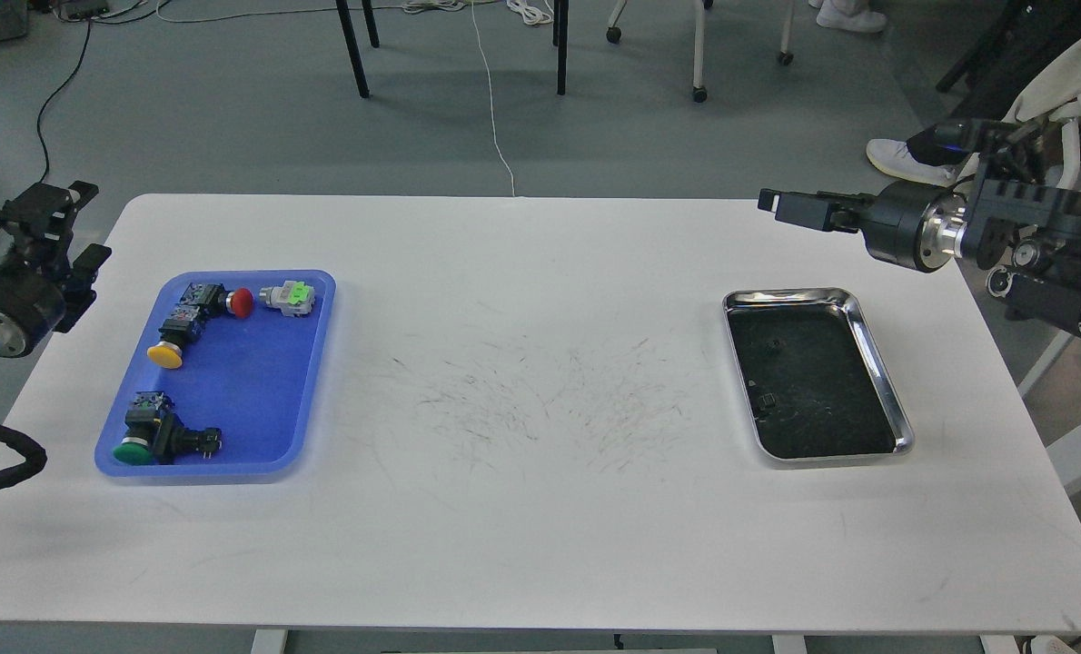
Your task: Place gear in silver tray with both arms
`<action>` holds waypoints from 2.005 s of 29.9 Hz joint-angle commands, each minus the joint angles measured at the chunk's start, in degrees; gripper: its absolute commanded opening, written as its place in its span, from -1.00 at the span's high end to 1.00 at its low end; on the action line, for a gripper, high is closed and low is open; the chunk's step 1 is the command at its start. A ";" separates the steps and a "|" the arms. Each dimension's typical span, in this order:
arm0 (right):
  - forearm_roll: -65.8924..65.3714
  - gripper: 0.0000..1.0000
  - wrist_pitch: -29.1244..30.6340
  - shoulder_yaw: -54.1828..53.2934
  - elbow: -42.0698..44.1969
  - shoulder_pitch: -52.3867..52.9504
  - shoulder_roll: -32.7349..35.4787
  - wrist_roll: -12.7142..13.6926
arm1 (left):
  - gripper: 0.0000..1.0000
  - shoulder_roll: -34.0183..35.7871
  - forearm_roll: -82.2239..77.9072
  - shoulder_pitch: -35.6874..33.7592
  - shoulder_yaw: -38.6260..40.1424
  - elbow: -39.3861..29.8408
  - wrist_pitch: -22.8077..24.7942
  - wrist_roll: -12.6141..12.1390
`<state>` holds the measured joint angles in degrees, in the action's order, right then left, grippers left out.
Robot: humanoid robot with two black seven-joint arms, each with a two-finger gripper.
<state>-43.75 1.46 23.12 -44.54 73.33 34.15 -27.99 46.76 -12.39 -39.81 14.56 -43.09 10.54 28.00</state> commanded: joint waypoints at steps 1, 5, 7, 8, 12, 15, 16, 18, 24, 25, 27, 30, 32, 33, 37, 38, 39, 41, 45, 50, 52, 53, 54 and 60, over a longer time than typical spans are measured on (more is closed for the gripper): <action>9.88 -0.90 -0.50 -2.02 0.15 -1.69 1.18 -0.01 | -0.97 0.35 3.49 0.00 1.34 -0.41 3.33 0.00; 17.63 -0.98 -0.15 -5.71 2.52 -4.59 1.09 -0.01 | -0.97 0.53 7.98 0.09 2.14 -1.03 6.77 0.00; 21.14 -0.98 -0.23 -8.69 4.19 -5.74 1.01 -0.01 | -0.97 0.53 9.39 0.44 2.31 -1.12 7.39 0.00; 23.77 -0.98 -0.15 -10.27 4.72 -6.53 0.92 -0.01 | -0.97 0.53 10.01 0.53 2.31 -1.12 7.47 0.00; 33.09 -0.98 -0.23 -15.64 5.16 -10.22 0.56 -0.01 | -0.97 0.53 12.55 0.62 3.01 -1.29 10.37 0.00; 37.93 -0.98 -0.32 -18.63 6.12 -13.03 0.30 -0.01 | -0.97 0.35 16.50 1.14 5.38 -1.20 12.57 0.00; 38.90 -0.98 -0.32 -19.51 6.22 -13.91 0.13 -0.01 | -0.97 0.35 17.39 1.66 6.00 -1.20 12.83 0.00; 40.49 -0.98 -0.15 -21.79 5.96 -15.32 -0.31 -0.01 | -0.97 0.18 18.36 2.46 7.93 -1.29 13.19 0.00; 41.81 -0.97 -0.76 -29.53 6.13 -18.48 -1.89 -0.01 | -0.97 -0.44 19.59 6.32 16.10 -2.43 14.42 0.00; 41.82 -0.97 -0.94 -29.97 6.22 -18.83 -2.77 -0.01 | -0.97 -0.44 19.51 6.76 16.72 -2.52 14.42 0.00; 41.90 -0.97 -2.07 -31.20 6.22 -18.84 -4.00 -0.01 | -0.97 -0.44 19.50 6.86 16.90 -2.52 14.51 0.00; 41.90 -0.97 -2.96 -33.05 6.13 -19.10 -4.27 -0.01 | -0.97 -0.44 19.42 6.94 16.38 -2.61 13.54 0.00; 41.90 -0.97 -3.22 -33.40 5.78 -19.01 -4.53 -0.01 | -0.97 -0.35 19.50 7.03 16.37 -3.40 12.40 0.00; 41.90 -0.97 -3.22 -34.01 5.52 -19.01 -4.88 -0.01 | -0.97 -0.44 19.42 7.03 16.11 -3.40 11.70 0.00; 41.99 -0.97 -3.05 -35.51 5.17 -18.93 -5.67 -0.01 | -0.97 -0.26 19.42 6.94 15.41 -4.01 12.04 -1.62; 42.08 -0.97 -2.87 -35.69 4.47 -18.84 -5.59 -0.01 | -0.97 0.08 19.42 6.86 15.32 -4.28 12.65 -2.50; 42.17 -0.97 -2.78 -36.13 3.42 -18.84 -5.50 0.21 | -0.97 0.52 19.24 6.86 15.23 -5.15 14.14 -3.82; 43.13 -0.97 -2.78 -38.05 0.87 -19.01 -4.97 2.05 | -0.97 0.62 19.50 6.59 14.62 -6.39 17.46 -7.42; 46.11 -0.97 -2.35 -40.70 -1.60 -19.01 -4.97 4.69 | -0.97 0.88 19.59 6.24 14.44 -7.00 16.71 -8.22; 48.58 -0.97 -2.17 -41.93 -2.48 -18.31 -5.67 10.48 | -0.97 1.58 19.77 1.42 8.40 -5.43 14.86 -15.05; 48.67 -0.97 -2.26 -41.93 -2.40 -17.79 -5.68 11.90 | -0.97 1.23 20.29 -1.92 6.19 -4.54 14.68 -17.19; 48.76 -0.97 -2.43 -41.93 -2.31 -17.61 -5.68 12.34 | -0.97 1.23 20.56 -2.63 6.09 -4.46 14.59 -17.19; 48.76 -0.97 -2.43 -41.76 -2.22 -17.61 -5.68 12.61 | -0.97 1.32 20.65 -2.98 6.09 -4.02 14.59 -17.45; 48.50 -0.97 -3.31 -41.23 -1.61 -17.61 -8.39 12.96 | -0.97 0.62 21.44 -4.74 5.92 -1.74 13.19 -18.77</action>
<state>4.97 -1.41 -18.63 -46.42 55.68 27.57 -15.07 47.76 8.69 -43.66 20.63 -46.66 24.27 10.04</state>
